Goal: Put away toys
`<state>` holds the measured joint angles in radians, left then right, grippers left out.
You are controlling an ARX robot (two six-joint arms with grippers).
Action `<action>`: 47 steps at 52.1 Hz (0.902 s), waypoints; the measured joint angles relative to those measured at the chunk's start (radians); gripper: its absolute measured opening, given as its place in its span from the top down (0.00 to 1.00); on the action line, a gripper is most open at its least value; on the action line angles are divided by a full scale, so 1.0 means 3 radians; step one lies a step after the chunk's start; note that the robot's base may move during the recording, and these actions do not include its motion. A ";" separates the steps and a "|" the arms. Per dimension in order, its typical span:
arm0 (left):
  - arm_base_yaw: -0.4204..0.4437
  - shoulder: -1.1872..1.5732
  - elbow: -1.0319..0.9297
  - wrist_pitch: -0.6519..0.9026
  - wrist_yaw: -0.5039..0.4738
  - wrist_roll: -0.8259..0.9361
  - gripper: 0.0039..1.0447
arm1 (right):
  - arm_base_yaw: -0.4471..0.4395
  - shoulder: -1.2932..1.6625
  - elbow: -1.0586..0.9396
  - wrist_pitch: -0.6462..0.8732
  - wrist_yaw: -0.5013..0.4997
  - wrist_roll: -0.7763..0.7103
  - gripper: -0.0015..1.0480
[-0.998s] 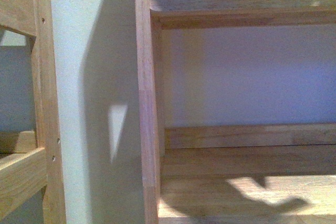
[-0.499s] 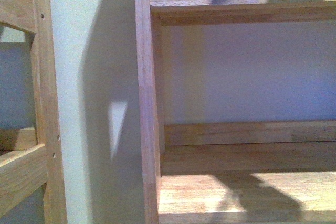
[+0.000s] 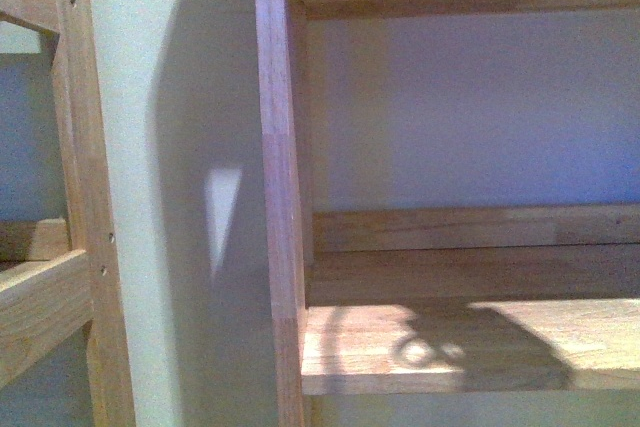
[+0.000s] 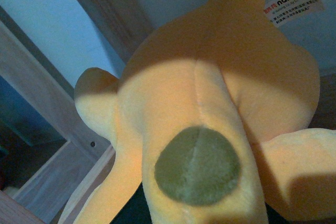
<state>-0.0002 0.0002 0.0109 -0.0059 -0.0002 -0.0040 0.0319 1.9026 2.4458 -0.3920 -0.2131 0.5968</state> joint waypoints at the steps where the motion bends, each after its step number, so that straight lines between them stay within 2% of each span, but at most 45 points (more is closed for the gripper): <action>1: 0.0000 0.0000 0.0000 0.0000 -0.0001 0.0000 0.05 | 0.0010 0.0045 0.0076 -0.0047 -0.0023 0.0015 0.84; 19: 0.0000 0.0000 0.0000 0.0000 0.0000 0.0000 0.05 | 0.0062 0.0504 0.0909 -0.0505 -0.0333 0.0071 0.84; 40: 0.0000 0.0000 0.0000 0.0000 0.0000 0.0000 0.05 | 0.0023 0.0776 0.1403 -0.0858 -0.0402 0.0109 0.84; 42: 0.0000 0.0000 0.0000 0.0000 0.0000 -0.0001 0.05 | 0.0013 0.0791 0.1428 -0.0868 -0.0408 0.0111 0.81; 46: 0.0000 0.0000 0.0000 0.0000 0.0000 0.0000 0.05 | -0.0023 0.0814 0.1480 -0.0886 -0.0444 0.0114 0.65; 47: 0.0000 0.0000 0.0000 0.0000 0.0000 -0.0001 0.05 | -0.0037 0.0815 0.1484 -0.0888 -0.0454 0.0114 0.56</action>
<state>-0.0002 0.0002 0.0109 -0.0059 -0.0002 -0.0044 0.0208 2.1471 2.8910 -0.6582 -0.3492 0.6312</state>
